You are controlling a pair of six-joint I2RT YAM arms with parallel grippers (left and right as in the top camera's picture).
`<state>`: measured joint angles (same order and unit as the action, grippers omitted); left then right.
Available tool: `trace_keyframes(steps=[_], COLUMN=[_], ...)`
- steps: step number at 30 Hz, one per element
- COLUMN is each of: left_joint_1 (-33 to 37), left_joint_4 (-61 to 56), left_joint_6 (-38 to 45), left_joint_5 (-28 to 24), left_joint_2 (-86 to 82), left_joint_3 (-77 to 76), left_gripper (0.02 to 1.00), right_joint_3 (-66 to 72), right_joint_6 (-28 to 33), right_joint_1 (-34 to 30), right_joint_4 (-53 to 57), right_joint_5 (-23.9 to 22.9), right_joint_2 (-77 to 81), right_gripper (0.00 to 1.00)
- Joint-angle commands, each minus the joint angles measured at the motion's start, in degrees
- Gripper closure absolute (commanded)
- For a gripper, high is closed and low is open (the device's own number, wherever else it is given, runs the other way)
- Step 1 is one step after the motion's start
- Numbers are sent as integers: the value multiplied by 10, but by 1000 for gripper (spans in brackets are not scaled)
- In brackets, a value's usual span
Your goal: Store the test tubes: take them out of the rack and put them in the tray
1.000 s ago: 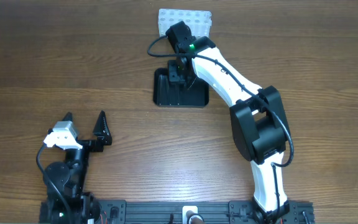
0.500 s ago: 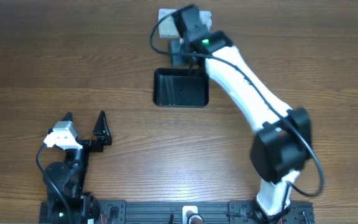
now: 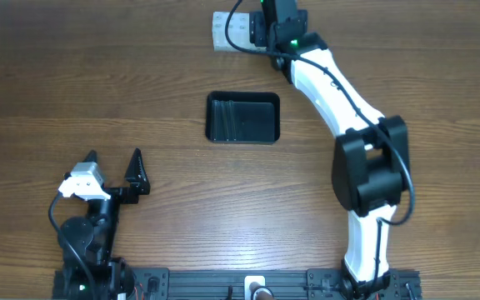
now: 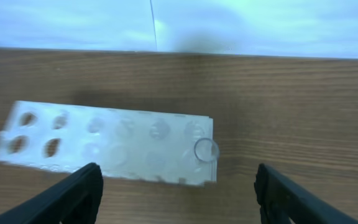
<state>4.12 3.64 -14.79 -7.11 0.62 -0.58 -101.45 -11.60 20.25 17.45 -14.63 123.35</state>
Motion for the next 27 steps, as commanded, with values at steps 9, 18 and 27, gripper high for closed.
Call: trace_keyframes(steps=[9,18,27], left_joint_1=[3,3,3], left_joint_4=[1,1,1], left_joint_6=[-6,-6,-6], left_joint_5=[-8,-8,-8], left_joint_2=[-2,-2,-2], left_joint_3=[2,2,2], left_gripper=[18,20,18], right_joint_3=[-2,-2,-2], right_joint_6=[10,10,10], right_joint_1=[-16,-21,-22], right_joint_4=[-84,-97,-106], right_joint_5=[-14,-14,-14], right_joint_2=[56,72,72], right_gripper=[237,373,564])
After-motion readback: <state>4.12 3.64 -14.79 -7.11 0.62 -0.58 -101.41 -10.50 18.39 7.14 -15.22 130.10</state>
